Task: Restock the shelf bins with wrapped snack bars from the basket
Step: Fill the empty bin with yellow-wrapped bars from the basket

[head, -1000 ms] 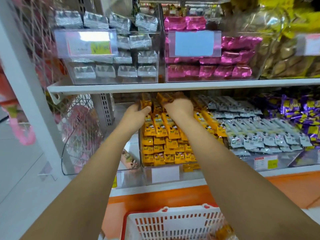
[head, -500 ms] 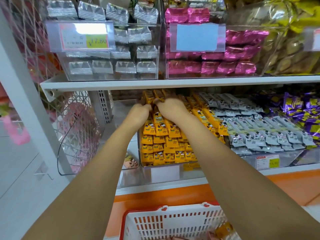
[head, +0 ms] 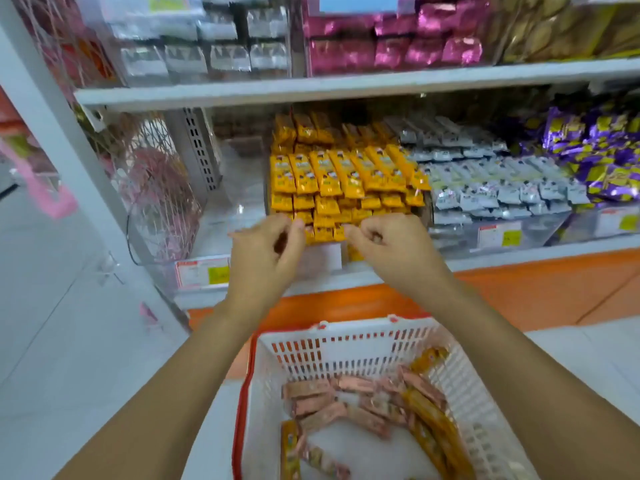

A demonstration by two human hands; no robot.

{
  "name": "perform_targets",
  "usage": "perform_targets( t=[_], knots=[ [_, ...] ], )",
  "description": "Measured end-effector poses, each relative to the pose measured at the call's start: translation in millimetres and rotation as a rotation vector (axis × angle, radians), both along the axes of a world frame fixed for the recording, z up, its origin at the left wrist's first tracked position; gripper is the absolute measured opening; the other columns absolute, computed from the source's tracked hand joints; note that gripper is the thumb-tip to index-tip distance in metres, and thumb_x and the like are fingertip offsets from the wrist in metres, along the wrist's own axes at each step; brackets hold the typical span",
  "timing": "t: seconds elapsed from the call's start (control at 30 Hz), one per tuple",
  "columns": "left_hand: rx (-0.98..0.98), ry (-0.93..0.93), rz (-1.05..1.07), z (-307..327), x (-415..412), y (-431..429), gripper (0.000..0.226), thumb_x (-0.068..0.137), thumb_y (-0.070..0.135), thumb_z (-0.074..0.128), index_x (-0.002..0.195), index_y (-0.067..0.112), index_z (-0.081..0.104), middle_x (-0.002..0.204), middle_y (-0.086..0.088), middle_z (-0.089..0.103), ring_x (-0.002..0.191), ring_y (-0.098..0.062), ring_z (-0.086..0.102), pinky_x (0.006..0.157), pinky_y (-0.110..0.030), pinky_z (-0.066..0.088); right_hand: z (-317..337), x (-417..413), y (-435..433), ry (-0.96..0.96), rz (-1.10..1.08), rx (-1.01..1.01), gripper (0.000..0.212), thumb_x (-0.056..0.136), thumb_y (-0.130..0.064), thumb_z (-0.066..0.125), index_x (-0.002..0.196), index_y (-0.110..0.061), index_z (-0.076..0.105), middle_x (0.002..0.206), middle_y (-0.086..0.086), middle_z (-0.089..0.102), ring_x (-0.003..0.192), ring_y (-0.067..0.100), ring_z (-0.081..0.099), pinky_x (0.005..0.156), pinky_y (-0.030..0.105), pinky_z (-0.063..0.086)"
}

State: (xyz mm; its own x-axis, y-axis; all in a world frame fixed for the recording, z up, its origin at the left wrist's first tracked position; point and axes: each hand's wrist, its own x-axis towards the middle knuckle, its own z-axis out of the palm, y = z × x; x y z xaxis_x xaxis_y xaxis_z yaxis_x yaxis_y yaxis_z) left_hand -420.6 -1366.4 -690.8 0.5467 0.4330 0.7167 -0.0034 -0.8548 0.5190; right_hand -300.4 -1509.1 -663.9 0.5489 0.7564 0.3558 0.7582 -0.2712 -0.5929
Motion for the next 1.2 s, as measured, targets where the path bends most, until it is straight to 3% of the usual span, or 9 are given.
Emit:
perform_targets(
  t=[0.27, 0.33, 0.37, 0.43, 0.5, 0.57, 0.67, 0.8, 1.2],
  knots=[
    [-0.016, 0.988, -0.247, -136.3, -63.4, -18.8, 0.023, 0.094, 0.034, 0.048, 0.081, 0.021, 0.063, 0.081, 0.005, 0.062, 0.074, -0.009, 0.058, 0.067, -0.029, 0.046, -173.9, 5.4, -65.7, 0.284, 0.005, -0.894, 0.039, 0.093, -0.027, 0.055, 0.06, -0.013, 0.039, 0.058, 0.002, 0.037, 0.051, 0.015, 0.037, 0.052, 0.023, 0.032],
    [0.053, 1.183, -0.218, -162.6, -76.3, -18.8, 0.028, 0.096, 0.034, 0.046, 0.108, 0.016, 0.064, 0.108, -0.002, 0.063, 0.098, -0.017, 0.06, 0.083, -0.031, 0.048, -229.4, 4.7, -84.1, 0.351, -0.028, -1.048, 0.021, 0.085, -0.03, 0.061, 0.092, -0.01, 0.059, 0.091, 0.011, 0.058, 0.079, 0.02, 0.057, 0.065, 0.02, 0.038],
    [0.089, 1.247, -0.207, -175.8, -82.4, -17.8, 0.032, 0.097, 0.033, 0.044, 0.117, 0.015, 0.061, 0.116, -0.003, 0.06, 0.105, -0.02, 0.058, 0.086, -0.03, 0.046, -257.0, 6.0, -93.2, 0.358, -0.062, -1.077, 0.043, 0.082, -0.032, 0.062, 0.118, -0.01, 0.058, 0.119, 0.011, 0.057, 0.103, 0.025, 0.057, 0.08, 0.023, 0.041],
    [0.162, 1.366, -0.193, -196.6, -92.1, -15.9, 0.035, 0.098, 0.033, 0.041, 0.123, 0.014, 0.056, 0.121, -0.006, 0.057, 0.11, -0.022, 0.055, 0.088, -0.03, 0.043, -293.8, 1.4, -109.0, 0.4, -0.094, -1.179, 0.04, 0.084, -0.026, 0.06, 0.12, -0.01, 0.061, 0.111, 0.014, 0.06, 0.098, 0.025, 0.059, 0.084, 0.029, 0.044],
    [0.233, 1.35, -0.184, -209.6, -96.8, -14.7, 0.029, 0.097, 0.028, 0.043, 0.112, 0.012, 0.061, 0.11, -0.007, 0.06, 0.103, -0.023, 0.059, 0.08, -0.029, 0.045, -309.4, -5.4, -123.9, 0.388, -0.133, -1.312, 0.018, 0.095, -0.016, 0.048, 0.085, -0.009, 0.061, 0.07, 0.004, 0.046, 0.062, 0.014, 0.046, 0.061, 0.024, 0.039],
    [0.26, 1.259, -0.203, -217.4, -97.2, -14.1, 0.02, 0.092, 0.021, 0.046, 0.094, 0.011, 0.064, 0.092, -0.006, 0.063, 0.087, -0.024, 0.065, 0.065, -0.025, 0.044, -327.4, -7.5, -135.4, 0.416, -0.288, -1.216, 0.027, 0.101, -0.016, 0.037, 0.082, -0.009, 0.056, 0.069, 0.003, 0.044, 0.067, 0.017, 0.052, 0.051, 0.021, 0.032],
    [0.321, 1.359, -0.205, -224.6, -95.1, -14.2, 0.013, 0.09, 0.021, 0.051, 0.083, 0.014, 0.06, 0.088, -0.005, 0.063, 0.08, -0.023, 0.063, 0.061, -0.025, 0.037, -346.1, -8.3, -141.9, 0.438, -0.387, -1.157, 0.033, 0.102, -0.028, 0.037, 0.106, -0.008, 0.063, 0.107, 0.012, 0.063, 0.102, 0.026, 0.06, 0.072, 0.029, 0.046],
    [0.363, 1.438, -0.219, -236.5, -92.1, -7.9, 0.038, 0.038, 0.027, 0.085, 0.042, 0.025, 0.047, 0.041, 0.005, 0.046, 0.031, -0.006, 0.042, 0.032, -0.017, 0.025, -364.8, -10.8, -147.2, 0.489, -0.474, -1.07, 0.03, 0.097, -0.04, 0.047, 0.092, -0.014, 0.063, 0.102, 0.013, 0.066, 0.092, 0.028, 0.062, 0.081, 0.035, 0.052],
    [0.411, 1.415, -0.176, -234.3, -90.1, -13.5, 0.028, 0.056, 0.015, 0.08, 0.052, 0.018, 0.053, 0.051, 0.002, 0.053, 0.041, -0.014, 0.052, 0.039, -0.02, 0.03, -373.0, -30.7, -119.1, 0.847, -0.571, -0.985, 0.081, 0.076, -0.033, 0.078, 0.141, -0.013, 0.032, 0.131, 0.013, 0.044, 0.119, 0.028, 0.049, 0.087, 0.03, 0.044]
  ],
)
